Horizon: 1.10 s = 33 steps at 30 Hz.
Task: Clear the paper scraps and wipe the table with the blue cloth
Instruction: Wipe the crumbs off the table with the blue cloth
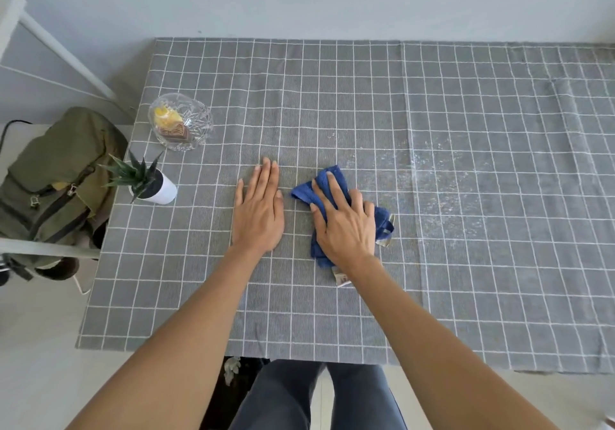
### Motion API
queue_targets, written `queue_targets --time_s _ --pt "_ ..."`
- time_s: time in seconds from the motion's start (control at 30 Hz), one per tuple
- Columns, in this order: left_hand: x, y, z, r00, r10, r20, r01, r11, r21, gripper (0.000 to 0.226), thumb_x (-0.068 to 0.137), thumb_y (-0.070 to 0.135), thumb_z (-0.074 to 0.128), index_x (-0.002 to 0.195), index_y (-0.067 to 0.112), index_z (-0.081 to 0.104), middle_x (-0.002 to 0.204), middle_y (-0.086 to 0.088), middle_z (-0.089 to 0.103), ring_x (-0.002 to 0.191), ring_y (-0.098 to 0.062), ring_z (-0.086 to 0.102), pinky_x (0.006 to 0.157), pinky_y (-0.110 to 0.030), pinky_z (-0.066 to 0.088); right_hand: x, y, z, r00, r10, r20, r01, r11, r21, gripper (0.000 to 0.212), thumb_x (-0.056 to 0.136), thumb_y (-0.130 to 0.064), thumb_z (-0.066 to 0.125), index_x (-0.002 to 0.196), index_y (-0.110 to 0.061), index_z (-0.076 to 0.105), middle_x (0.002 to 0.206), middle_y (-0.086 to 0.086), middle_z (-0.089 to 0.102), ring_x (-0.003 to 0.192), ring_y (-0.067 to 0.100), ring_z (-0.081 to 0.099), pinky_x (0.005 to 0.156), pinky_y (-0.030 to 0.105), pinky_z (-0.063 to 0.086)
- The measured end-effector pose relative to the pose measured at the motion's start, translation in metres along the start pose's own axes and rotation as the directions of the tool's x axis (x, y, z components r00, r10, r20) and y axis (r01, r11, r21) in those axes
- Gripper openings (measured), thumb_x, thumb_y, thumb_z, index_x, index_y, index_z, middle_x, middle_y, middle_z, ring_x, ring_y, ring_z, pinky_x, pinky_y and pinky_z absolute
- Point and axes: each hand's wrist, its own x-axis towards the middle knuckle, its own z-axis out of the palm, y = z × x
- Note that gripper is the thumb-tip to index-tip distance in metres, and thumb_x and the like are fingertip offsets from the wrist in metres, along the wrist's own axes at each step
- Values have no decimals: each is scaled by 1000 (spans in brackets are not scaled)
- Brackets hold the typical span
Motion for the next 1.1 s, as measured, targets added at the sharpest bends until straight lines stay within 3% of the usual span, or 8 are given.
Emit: queue_targets --time_s 0.1,0.27,0.4,0.5,0.63,0.73,0.97,1.1 --pt "0 -2 0 1000 4 5 -4 1000 13 53 101 29 10 152 21 -3 160 5 -6 146 -10 -9 120 -44 -3 -1 7 -3 998 47 -34 -46 999 12 45 96 -42 34 134 -27 52 145 -3 44 95 26 50 72 37 38" --pt "0 -3 2 1000 16 1 -16 1000 18 54 99 32 4 151 21 -5 158 7 -8 146 -9 -10 120 -43 -4 -2 80 -16 956 293 14 -292 956 -41 49 99 -46 20 146 -35 29 153 -8 27 103 25 41 76 35 25" --pt "0 -4 1 1000 14 2 -14 999 31 54 99 32 5 151 20 -5 158 6 -8 146 -11 -10 119 -44 -4 -4 115 -22 899 437 -38 -437 899 4 49 99 -42 25 139 -23 45 150 -5 34 105 32 41 84 41 29" --pt "1 -3 0 1000 6 26 -6 1000 7 53 101 30 9 151 20 -5 158 5 -9 146 -11 -11 119 -45 -6 -3 90 -25 924 380 -41 -378 925 40 52 98 -42 22 137 -20 48 150 -5 35 103 31 41 83 41 30" --pt "1 0 0 1000 -7 18 7 1000 11 53 102 27 15 151 19 -3 159 4 -7 146 -11 -10 119 -45 -6 -7 24 -25 992 129 8 -130 987 99 49 99 -45 23 140 -29 42 151 -5 33 103 25 42 78 37 30" --pt "0 -2 -1 1000 -1 13 1 1000 10 52 103 26 16 152 18 0 159 4 -4 147 -12 -7 119 -43 -6 -20 -15 -7 998 11 62 -17 996 92 48 97 -46 30 140 -31 43 153 -2 30 111 24 40 83 39 34" --pt "-2 -3 1 1000 7 0 -7 999 31 53 100 31 5 152 20 -1 159 7 -6 146 -10 -9 120 -42 -4 -18 -8 -3 999 25 46 -27 999 40 47 95 -43 31 136 -30 48 149 -3 38 108 26 47 78 39 40" --pt "-2 -7 2 1000 12 -2 -12 999 50 53 100 32 2 151 22 -4 158 8 -9 146 -9 -11 119 -43 -5 -16 45 -11 976 212 42 -213 977 15 47 99 -44 28 145 -37 31 155 -7 24 111 26 42 83 37 33"
